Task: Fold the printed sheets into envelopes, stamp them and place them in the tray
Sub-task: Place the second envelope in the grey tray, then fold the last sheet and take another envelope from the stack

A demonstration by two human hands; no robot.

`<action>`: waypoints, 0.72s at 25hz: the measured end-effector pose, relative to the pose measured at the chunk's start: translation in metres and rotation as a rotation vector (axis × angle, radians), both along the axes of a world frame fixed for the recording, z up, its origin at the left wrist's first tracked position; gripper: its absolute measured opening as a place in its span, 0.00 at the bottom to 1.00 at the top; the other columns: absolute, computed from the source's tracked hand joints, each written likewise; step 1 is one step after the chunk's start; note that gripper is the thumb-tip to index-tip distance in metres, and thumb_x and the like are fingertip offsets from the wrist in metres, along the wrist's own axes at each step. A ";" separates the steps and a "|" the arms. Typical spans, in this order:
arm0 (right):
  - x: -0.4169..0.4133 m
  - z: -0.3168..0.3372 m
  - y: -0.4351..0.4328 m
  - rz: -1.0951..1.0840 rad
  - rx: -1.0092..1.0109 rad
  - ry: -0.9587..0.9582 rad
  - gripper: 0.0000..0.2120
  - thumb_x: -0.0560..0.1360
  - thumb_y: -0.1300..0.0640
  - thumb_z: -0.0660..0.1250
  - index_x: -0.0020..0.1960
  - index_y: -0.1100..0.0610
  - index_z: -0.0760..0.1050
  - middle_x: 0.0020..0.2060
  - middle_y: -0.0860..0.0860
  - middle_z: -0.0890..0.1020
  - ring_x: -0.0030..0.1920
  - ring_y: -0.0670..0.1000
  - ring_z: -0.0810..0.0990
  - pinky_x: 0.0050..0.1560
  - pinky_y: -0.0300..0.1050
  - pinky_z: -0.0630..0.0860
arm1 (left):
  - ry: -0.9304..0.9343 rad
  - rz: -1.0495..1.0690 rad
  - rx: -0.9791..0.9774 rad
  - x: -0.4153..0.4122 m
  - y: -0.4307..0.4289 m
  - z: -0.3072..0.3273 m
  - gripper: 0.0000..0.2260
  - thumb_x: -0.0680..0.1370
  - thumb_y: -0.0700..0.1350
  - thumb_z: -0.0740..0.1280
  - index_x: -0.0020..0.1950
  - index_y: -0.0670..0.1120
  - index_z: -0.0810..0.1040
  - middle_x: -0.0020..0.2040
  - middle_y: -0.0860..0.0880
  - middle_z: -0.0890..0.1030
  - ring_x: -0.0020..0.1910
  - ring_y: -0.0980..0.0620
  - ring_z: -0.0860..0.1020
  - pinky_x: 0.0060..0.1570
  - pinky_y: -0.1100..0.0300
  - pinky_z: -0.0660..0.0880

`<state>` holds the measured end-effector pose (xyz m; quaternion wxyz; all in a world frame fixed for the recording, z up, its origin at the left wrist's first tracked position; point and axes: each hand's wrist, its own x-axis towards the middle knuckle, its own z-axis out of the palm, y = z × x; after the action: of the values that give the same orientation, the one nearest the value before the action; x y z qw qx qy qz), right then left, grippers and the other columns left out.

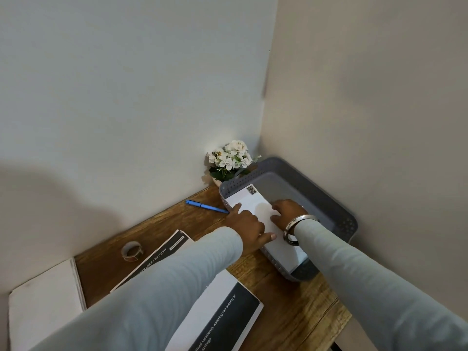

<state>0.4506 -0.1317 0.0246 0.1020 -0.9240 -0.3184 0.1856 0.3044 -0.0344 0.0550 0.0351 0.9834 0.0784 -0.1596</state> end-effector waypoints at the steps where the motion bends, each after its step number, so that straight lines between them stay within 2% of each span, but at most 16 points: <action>1: -0.002 0.006 0.002 0.020 0.028 -0.022 0.19 0.78 0.49 0.66 0.68 0.50 0.73 0.66 0.53 0.77 0.62 0.58 0.78 0.63 0.53 0.76 | -0.061 0.006 -0.030 -0.005 0.003 0.005 0.28 0.82 0.66 0.48 0.61 0.53 0.81 0.60 0.51 0.82 0.66 0.47 0.74 0.76 0.38 0.49; 5: -0.022 0.035 0.018 0.097 0.196 -0.067 0.18 0.78 0.49 0.67 0.66 0.49 0.75 0.66 0.52 0.77 0.62 0.57 0.78 0.63 0.53 0.75 | -0.354 0.086 -0.138 -0.040 0.020 0.029 0.18 0.81 0.60 0.58 0.65 0.54 0.77 0.67 0.52 0.76 0.70 0.50 0.69 0.76 0.43 0.54; 8: -0.053 0.059 0.035 0.228 0.325 -0.088 0.16 0.78 0.49 0.67 0.65 0.49 0.76 0.65 0.51 0.78 0.62 0.55 0.77 0.63 0.51 0.74 | -0.450 0.196 -0.181 -0.088 0.042 0.029 0.18 0.80 0.58 0.60 0.67 0.55 0.77 0.68 0.53 0.75 0.69 0.50 0.69 0.72 0.46 0.63; 11: -0.099 0.070 0.051 0.397 0.376 -0.052 0.16 0.78 0.51 0.67 0.65 0.51 0.76 0.62 0.52 0.77 0.60 0.55 0.77 0.62 0.49 0.73 | -0.423 0.404 -0.200 -0.144 0.062 0.014 0.24 0.79 0.62 0.58 0.71 0.54 0.73 0.70 0.53 0.74 0.69 0.48 0.71 0.69 0.48 0.69; 14: -0.149 0.054 0.064 0.662 0.295 -0.107 0.17 0.77 0.47 0.64 0.65 0.45 0.74 0.60 0.50 0.78 0.59 0.54 0.78 0.60 0.50 0.76 | -0.345 0.625 -0.198 -0.200 0.059 -0.013 0.26 0.79 0.61 0.62 0.75 0.54 0.67 0.74 0.51 0.69 0.72 0.47 0.67 0.72 0.48 0.65; 16: -0.180 0.034 0.065 0.777 0.176 -0.090 0.21 0.78 0.44 0.62 0.71 0.44 0.69 0.68 0.49 0.74 0.66 0.53 0.74 0.67 0.52 0.72 | -0.315 0.753 -0.162 -0.231 0.044 -0.037 0.29 0.78 0.65 0.60 0.76 0.55 0.63 0.76 0.51 0.66 0.74 0.46 0.63 0.74 0.46 0.61; 18: -0.208 0.012 0.061 0.843 0.044 -0.048 0.26 0.80 0.43 0.61 0.76 0.48 0.63 0.75 0.51 0.66 0.73 0.55 0.67 0.73 0.54 0.66 | -0.240 0.890 -0.104 -0.252 0.030 -0.060 0.37 0.77 0.70 0.55 0.80 0.52 0.54 0.79 0.49 0.58 0.78 0.45 0.56 0.77 0.43 0.54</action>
<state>0.2429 -0.0702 0.0366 0.0296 -0.7144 -0.6748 0.1826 0.0520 -0.0045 -0.0054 0.1582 0.8627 0.4800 -0.0176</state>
